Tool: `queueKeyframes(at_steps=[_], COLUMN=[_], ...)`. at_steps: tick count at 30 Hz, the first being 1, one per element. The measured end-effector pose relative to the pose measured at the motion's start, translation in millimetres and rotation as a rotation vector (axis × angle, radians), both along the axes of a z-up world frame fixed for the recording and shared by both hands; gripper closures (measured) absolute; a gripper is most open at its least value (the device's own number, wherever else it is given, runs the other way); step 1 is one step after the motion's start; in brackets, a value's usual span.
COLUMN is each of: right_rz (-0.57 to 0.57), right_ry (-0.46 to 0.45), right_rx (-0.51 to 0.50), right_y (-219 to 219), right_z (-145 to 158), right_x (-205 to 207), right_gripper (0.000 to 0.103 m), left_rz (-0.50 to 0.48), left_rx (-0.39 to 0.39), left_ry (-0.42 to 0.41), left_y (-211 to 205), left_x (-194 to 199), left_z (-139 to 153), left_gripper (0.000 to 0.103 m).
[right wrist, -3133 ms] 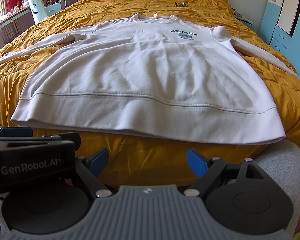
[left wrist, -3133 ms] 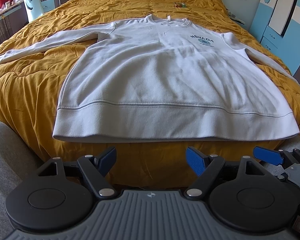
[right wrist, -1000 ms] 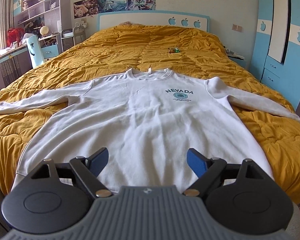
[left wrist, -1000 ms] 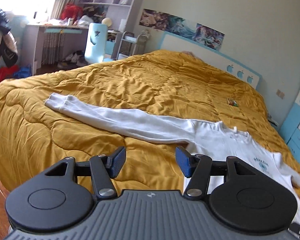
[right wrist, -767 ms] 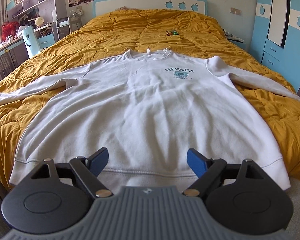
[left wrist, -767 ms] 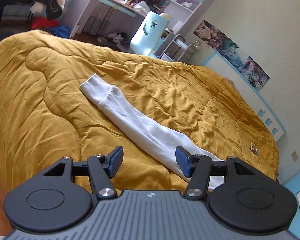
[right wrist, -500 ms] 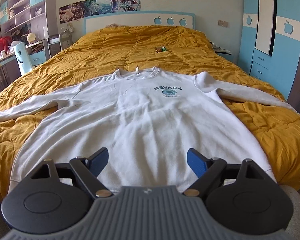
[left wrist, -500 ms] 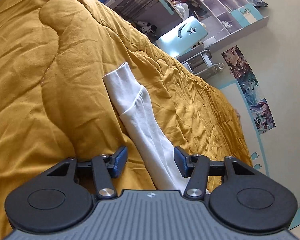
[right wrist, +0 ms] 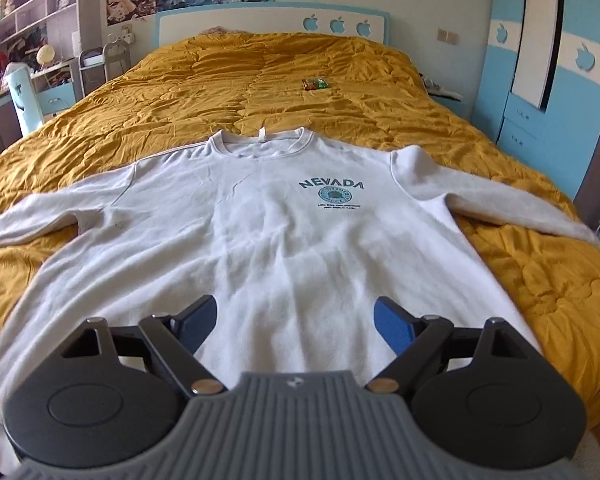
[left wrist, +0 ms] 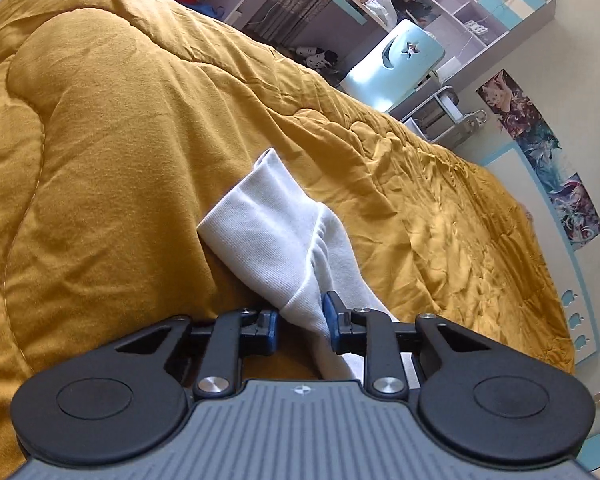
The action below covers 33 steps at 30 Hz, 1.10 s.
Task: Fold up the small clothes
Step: 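Grasp the sweatshirt sleeve cuff with the left tool and lift it, then carry the held sleeve across the chest with the left tool and release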
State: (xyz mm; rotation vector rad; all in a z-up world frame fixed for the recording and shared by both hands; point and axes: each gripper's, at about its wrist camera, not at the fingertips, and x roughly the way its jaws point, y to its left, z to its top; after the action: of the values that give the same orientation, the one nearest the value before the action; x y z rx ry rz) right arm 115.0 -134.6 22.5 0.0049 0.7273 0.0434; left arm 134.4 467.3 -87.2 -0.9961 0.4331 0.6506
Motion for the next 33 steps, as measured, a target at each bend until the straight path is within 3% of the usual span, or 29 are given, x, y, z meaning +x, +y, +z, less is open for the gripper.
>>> queueKeyframes(at_steps=[2,5,8,14,19,21,24,26,31,33], right_rz=[-0.031,-0.030,-0.058,-0.123,-0.125,-0.069,0.006,-0.012,-0.066,-0.106], right_ry=[0.018,0.026,0.019,-0.008,0.103,0.157,0.180,0.153,0.058,0.048], right_rx=[0.083,0.062,-0.020,-0.032,0.083,0.072,-0.050,-0.083,0.095,0.067], right_y=[-8,-8,-9,-43,-80,-85,-83,-90,-131,-146], right_z=[0,-5,-12,-14,-20,-26,-33,-34,-44,-47], right_x=[11,24,35,52,90,109,139,149,131,125], right_gripper=[0.021,0.021,0.021,0.021,0.021,0.021,0.021,0.021,0.021,0.021], left_rz=[-0.004,-0.020,-0.026,-0.138,-0.234,-0.283,-0.360,-0.382,-0.454,-0.491], left_rx=[0.018,0.033,0.048,0.338,0.526,0.572,0.608,0.623,0.626,0.628], left_ry=[0.007,-0.004,-0.024,-0.059,-0.181,-0.228,-0.270,-0.305,-0.377,-0.396], left_y=[-4,-5,-4,-48,-111,-141,-188,-217,-282,-307], left_x=[0,2,1,14,36,49,74,85,113,126], left_z=[1,0,2,63,139,164,189,198,206,204], left_gripper=[0.072,0.073,0.096,0.097,0.097,0.097,0.097,0.097,0.097,0.097])
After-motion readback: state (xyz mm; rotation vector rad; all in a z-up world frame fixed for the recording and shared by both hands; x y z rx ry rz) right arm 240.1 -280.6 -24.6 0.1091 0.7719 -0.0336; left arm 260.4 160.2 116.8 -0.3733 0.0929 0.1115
